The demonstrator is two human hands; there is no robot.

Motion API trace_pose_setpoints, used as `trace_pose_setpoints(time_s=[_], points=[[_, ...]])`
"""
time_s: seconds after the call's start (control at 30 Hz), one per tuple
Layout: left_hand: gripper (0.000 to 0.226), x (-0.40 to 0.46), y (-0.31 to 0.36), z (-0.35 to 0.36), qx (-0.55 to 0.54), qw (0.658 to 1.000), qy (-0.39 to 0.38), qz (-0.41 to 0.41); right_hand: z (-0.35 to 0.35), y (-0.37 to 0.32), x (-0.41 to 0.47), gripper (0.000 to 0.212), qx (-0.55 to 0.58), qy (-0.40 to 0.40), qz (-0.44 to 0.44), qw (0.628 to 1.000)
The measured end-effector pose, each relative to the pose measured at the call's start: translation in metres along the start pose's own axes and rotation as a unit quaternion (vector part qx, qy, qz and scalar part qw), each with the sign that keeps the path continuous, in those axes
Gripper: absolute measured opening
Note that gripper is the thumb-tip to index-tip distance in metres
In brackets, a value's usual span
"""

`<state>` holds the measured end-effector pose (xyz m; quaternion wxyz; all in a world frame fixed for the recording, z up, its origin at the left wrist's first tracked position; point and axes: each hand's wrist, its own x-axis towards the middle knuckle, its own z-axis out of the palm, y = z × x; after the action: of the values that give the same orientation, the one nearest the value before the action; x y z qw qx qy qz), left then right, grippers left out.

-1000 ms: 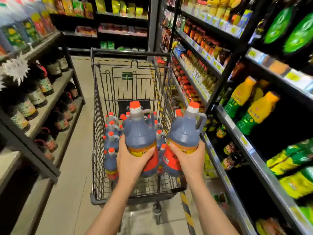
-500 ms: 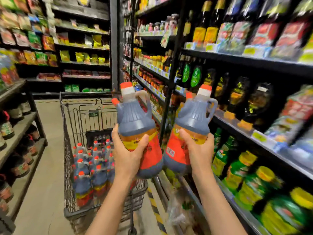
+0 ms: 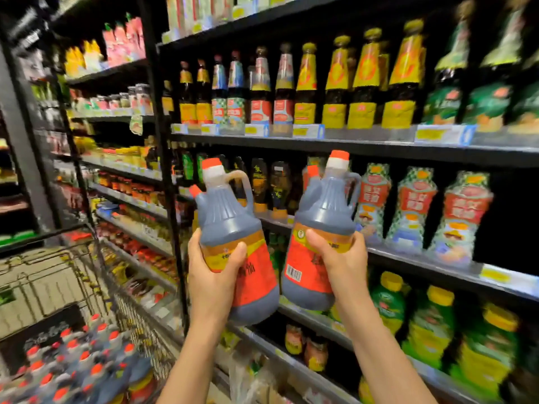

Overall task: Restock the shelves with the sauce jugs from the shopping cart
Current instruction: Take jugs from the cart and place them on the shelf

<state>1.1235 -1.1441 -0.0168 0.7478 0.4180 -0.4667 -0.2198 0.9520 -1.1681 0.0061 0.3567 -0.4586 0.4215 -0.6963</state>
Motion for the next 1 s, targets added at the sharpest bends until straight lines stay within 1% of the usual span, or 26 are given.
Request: trace_pose_setpoints(time_s=[0.13, 0.27, 0.3, 0.4, 0.43, 0.47, 0.57, 0.6, 0.77, 0.9, 0.97, 1.0], points=[[0.090, -0.021, 0.023, 0.026, -0.030, 0.997, -0.063, -0.009, -0.042, -0.029, -0.026, 0.057, -0.023, 0.066, -0.018, 0.997], [0.087, -0.051, 0.041, 0.060, -0.072, 0.988, -0.132, -0.026, -0.094, -0.051, -0.051, 0.044, -0.049, 0.145, -0.037, 0.988], [0.087, -0.061, 0.045, 0.069, -0.086, 0.985, -0.148, -0.032, -0.107, -0.057, -0.057, 0.045, -0.056, 0.162, -0.039, 0.985], [0.089, -0.089, 0.055, 0.098, -0.112, 0.973, -0.195, -0.045, -0.148, -0.073, -0.077, 0.062, -0.071, 0.211, -0.041, 0.974], [0.091, -0.099, 0.059, 0.108, -0.118, 0.969, -0.212, -0.052, -0.162, -0.080, -0.083, 0.064, -0.076, 0.225, -0.042, 0.970], [0.092, -0.110, 0.063, 0.119, -0.126, 0.964, -0.227, -0.060, -0.176, -0.087, -0.090, 0.062, -0.080, 0.238, -0.044, 0.967], [0.090, -0.144, 0.077, 0.154, -0.147, 0.951, -0.262, -0.071, -0.223, -0.105, -0.109, 0.045, -0.093, 0.280, -0.056, 0.954], [0.092, -0.157, 0.083, 0.166, -0.154, 0.946, -0.274, -0.075, -0.240, -0.112, -0.116, 0.043, -0.099, 0.294, -0.061, 0.949], [0.093, -0.236, 0.120, 0.228, -0.199, 0.916, -0.334, -0.102, -0.330, -0.154, -0.155, 0.049, -0.132, 0.368, -0.078, 0.917], [0.092, -0.309, 0.156, 0.273, -0.247, 0.883, -0.383, -0.113, -0.406, -0.189, -0.192, 0.065, -0.155, 0.395, -0.080, 0.902], [0.089, -0.346, 0.174, 0.294, -0.264, 0.867, -0.406, -0.122, -0.444, -0.208, -0.210, 0.065, -0.161, 0.407, -0.080, 0.896], [0.083, -0.364, 0.183, 0.304, -0.271, 0.859, -0.417, -0.125, -0.463, -0.216, -0.219, 0.063, -0.164, 0.414, -0.082, 0.892]])
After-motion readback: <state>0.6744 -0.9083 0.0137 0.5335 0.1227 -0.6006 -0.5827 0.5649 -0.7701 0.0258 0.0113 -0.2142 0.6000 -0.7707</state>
